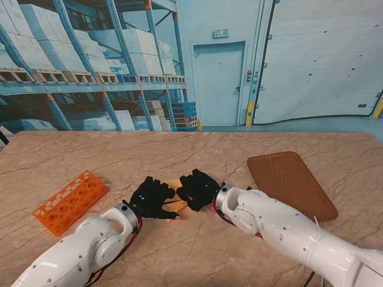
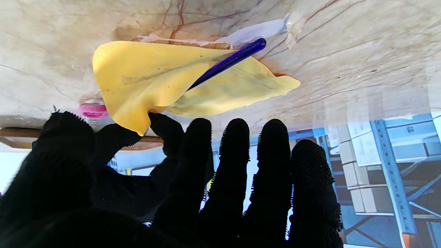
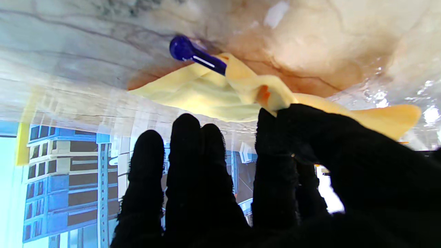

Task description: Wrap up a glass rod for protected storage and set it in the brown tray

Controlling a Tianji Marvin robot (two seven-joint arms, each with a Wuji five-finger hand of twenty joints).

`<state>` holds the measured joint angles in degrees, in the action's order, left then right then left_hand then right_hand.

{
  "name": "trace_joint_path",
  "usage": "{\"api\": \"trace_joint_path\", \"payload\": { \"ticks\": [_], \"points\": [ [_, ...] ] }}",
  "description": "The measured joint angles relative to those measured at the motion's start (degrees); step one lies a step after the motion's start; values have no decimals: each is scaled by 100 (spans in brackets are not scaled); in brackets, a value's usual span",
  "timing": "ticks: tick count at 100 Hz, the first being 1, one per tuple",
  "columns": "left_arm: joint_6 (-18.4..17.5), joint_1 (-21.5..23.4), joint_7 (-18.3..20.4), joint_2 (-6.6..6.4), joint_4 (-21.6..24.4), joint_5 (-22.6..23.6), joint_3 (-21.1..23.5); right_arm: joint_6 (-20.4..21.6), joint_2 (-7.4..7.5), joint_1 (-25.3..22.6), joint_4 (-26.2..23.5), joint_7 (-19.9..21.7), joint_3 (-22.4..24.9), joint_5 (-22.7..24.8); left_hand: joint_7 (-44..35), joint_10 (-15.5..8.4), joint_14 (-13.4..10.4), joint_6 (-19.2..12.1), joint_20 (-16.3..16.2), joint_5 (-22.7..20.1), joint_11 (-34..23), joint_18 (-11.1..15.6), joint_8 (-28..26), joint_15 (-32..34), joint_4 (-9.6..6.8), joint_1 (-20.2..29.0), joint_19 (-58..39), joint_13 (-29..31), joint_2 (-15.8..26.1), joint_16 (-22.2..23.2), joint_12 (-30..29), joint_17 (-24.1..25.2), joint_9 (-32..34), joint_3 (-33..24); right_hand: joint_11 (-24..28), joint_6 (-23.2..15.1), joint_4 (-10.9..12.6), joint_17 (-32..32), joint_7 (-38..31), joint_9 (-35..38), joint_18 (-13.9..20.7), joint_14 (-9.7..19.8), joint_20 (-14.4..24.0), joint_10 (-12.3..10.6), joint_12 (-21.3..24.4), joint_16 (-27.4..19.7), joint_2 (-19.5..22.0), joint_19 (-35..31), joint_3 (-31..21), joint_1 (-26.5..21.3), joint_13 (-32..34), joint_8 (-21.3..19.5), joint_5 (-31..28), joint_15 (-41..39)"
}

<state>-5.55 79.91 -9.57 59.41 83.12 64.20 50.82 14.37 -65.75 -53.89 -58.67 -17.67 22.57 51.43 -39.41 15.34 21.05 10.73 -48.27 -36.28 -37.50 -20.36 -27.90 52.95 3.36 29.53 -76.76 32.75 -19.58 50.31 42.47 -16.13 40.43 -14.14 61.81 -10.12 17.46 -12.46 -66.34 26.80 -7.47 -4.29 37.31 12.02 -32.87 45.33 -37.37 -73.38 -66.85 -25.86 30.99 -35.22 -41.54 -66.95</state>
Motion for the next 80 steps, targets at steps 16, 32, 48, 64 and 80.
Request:
{"api": "trace_joint_path", "payload": {
  "ticks": [16, 32, 48, 64, 80],
  "points": [
    [141, -105, 118, 0, 14, 102, -150, -76, -46, 4, 9, 12, 36, -69, 60, 1, 2, 1, -4, 0, 23, -10, -6, -4, 0, 64, 0, 0, -12, -9, 0, 0, 0, 49, 0, 0, 5, -1, -1, 0, 0, 0, 0, -1, 0, 0, 0, -1, 0, 0, 0, -1, 0, 0],
    [524, -166, 364, -22, 130, 496, -299, -137, -71, 7, 9, 42, 68, -118, 60, 1, 2, 1, -4, 0, 28, -10, -86, -34, -1, 231, 1, 0, -538, -83, -19, -6, 0, -1868, 0, 0, 6, -2, -1, 0, 0, 1, 0, -1, 0, 0, 0, -1, 0, 0, 0, -1, 0, 0],
    [573, -219, 402, -26, 134, 467, -354, -228, -80, 6, 8, 85, 97, -152, -59, 1, 2, -93, 20, 0, 97, -10, -149, -72, -2, 601, 2, 0, -691, -129, -124, -6, -6, -2705, 0, 0, 6, -5, -1, 0, 0, 0, 0, -1, 0, 0, 0, -1, 0, 0, 0, -1, 0, 0],
    [720, -320, 367, -19, 70, 340, -469, -292, -101, 11, 32, 135, 94, -247, -747, -11, 1, -429, 80, -339, 97, -7, 16, -88, 168, 1231, 5, 0, -1269, -206, -198, -31, 0, -2932, 0, -4, 6, -5, -1, 0, 0, 1, 0, -1, 0, 0, 0, -1, 2, 0, 0, -1, 0, 0],
    [845, -585, 160, 27, -214, 42, -772, -385, -160, 38, 116, 178, 78, -371, -1569, -149, -63, -551, 155, -575, 121, -2, 276, -88, 168, 1575, 6, 113, -1254, -222, 378, -144, 188, -3118, 0, -10, 6, -5, -1, 0, 0, 2, -1, -1, 0, 0, 0, -3, 5, 0, 0, -1, 8, 0]
  ]
}}
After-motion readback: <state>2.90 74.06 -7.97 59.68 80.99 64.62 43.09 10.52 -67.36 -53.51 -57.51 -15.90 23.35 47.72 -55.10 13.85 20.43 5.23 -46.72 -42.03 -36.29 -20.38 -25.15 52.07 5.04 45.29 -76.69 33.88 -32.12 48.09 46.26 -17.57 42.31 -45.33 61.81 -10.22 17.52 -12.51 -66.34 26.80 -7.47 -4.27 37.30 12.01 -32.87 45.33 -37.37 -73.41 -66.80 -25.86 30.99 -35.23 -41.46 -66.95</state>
